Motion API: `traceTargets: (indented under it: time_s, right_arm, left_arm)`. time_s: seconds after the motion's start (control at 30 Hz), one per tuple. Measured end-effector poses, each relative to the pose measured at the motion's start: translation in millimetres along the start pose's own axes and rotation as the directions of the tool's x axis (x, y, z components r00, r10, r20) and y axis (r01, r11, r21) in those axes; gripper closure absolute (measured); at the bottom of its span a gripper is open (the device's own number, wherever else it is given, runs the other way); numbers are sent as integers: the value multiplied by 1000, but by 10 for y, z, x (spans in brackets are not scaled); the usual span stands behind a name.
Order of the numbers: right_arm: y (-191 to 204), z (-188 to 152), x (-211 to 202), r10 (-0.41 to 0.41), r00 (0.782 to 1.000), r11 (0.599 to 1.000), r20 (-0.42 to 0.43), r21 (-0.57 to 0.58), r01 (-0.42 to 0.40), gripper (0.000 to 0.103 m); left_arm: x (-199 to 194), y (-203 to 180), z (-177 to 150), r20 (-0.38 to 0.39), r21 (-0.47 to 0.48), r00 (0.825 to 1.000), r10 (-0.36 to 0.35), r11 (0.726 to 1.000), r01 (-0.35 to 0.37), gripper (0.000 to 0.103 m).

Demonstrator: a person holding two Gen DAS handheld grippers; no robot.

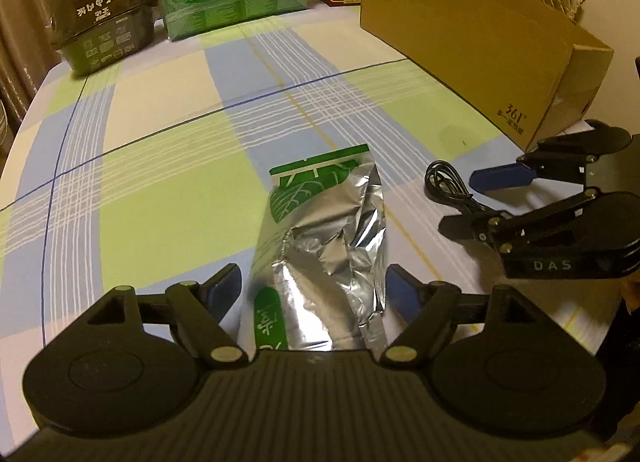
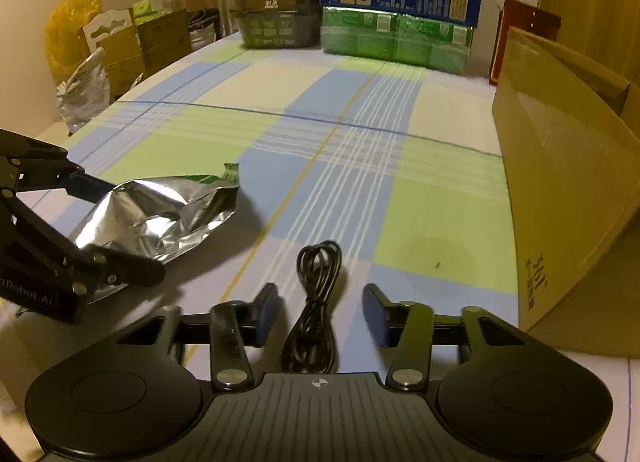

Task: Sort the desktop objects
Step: 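Lift and carry the tea bag and cable toward the cardboard box with both tools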

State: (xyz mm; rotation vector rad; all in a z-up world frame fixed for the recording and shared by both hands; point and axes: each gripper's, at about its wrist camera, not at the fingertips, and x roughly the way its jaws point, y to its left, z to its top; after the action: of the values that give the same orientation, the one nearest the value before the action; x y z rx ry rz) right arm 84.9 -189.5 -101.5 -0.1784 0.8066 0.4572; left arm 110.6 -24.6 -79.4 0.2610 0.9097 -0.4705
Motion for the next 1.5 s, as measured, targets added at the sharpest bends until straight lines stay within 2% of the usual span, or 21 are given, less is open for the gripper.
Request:
traceTargets:
  time_s: [0.07, 0.13, 0.3, 0.53, 0.63, 0.8, 0.9, 1.5]
  right_arm:
    - [-2, -5, 7, -3, 1000, 1000, 4, -5, 3, 64]
    - [13, 0, 3, -2, 1000, 1000, 4, -15, 2, 75]
    - [37, 1, 8, 7, 1000, 1000, 2, -28, -7, 90]
    - [24, 7, 3, 13, 1000, 1000, -2, -15, -13, 91]
    - [11, 14, 1, 17, 1000, 1000, -5, -7, -17, 91]
    - [6, 8, -13, 16, 1000, 1000, -7, 0, -16, 92]
    - [7, 10, -13, 15, 1000, 1000, -7, 4, -15, 92]
    - [-82, 63, -116, 1, 1000, 998, 29, 64, -3, 93]
  left_arm:
    - [34, -18, 4, -10, 11, 1000, 6, 1000, -5, 28]
    - [56, -41, 0, -15, 24, 1000, 7, 1000, -6, 28]
    - [107, -78, -5, -26, 51, 999, 25, 998, -24, 28]
    - [181, -67, 45, -35, 32, 999, 32, 999, -31, 32]
    - [185, -47, 60, -45, 10, 998, 34, 999, -33, 37]
    - [162, -15, 73, -52, -18, 998, 46, 999, -47, 54]
    - [135, -2, 80, -49, -43, 998, 43, 998, -45, 58]
    - [5, 14, 115, -16, -130, 1000, 12, 991, -14, 62]
